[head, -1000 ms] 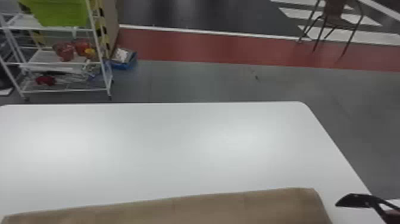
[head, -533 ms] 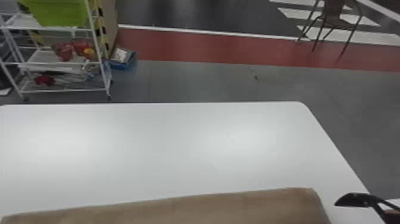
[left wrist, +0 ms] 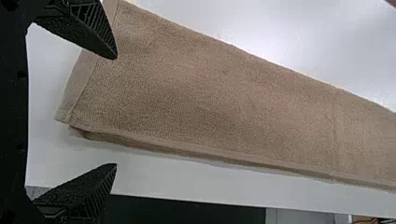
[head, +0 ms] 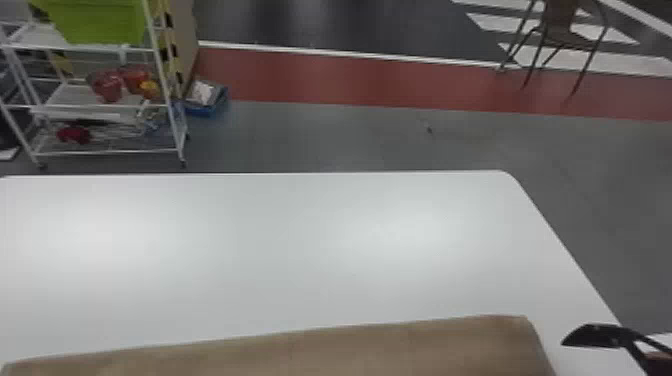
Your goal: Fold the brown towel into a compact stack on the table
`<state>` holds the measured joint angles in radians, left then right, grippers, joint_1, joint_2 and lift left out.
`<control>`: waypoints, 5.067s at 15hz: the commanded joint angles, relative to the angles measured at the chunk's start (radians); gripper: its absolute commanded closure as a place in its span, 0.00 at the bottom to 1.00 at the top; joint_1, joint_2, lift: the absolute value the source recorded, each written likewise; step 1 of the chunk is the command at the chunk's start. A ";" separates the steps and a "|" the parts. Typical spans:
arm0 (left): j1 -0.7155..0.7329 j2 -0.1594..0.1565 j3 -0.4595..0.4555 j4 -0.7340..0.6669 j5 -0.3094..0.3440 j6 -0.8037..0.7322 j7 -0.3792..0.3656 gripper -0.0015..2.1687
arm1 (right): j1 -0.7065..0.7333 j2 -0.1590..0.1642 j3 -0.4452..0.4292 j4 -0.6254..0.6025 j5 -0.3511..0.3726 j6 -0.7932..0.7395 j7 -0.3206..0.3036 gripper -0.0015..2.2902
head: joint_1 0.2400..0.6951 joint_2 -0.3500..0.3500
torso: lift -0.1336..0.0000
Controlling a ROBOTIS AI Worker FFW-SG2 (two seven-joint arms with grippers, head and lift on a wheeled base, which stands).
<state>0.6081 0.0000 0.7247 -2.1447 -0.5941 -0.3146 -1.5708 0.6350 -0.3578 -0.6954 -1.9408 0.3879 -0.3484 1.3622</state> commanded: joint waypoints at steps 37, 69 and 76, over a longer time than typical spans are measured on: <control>-0.174 0.046 -0.025 0.059 0.120 0.964 -0.010 0.98 | -0.021 -0.001 0.010 0.049 -0.020 -0.030 0.005 0.03 | 1.00 0.36 | 0.11; -0.194 -0.003 -0.531 -0.446 0.180 1.633 0.009 0.99 | -0.164 0.025 -0.004 0.191 -0.360 0.400 0.005 0.04 | 1.00 0.00 | 0.11; -0.192 -0.003 -0.857 -0.377 0.123 1.621 0.290 0.99 | -0.182 0.013 0.024 0.223 -0.359 0.378 0.005 0.04 | 1.00 0.00 | 0.11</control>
<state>0.4335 0.0001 -0.0911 -2.5536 -0.4710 1.3131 -1.2983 0.4561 -0.3446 -0.6751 -1.7186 0.0279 0.0305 1.3622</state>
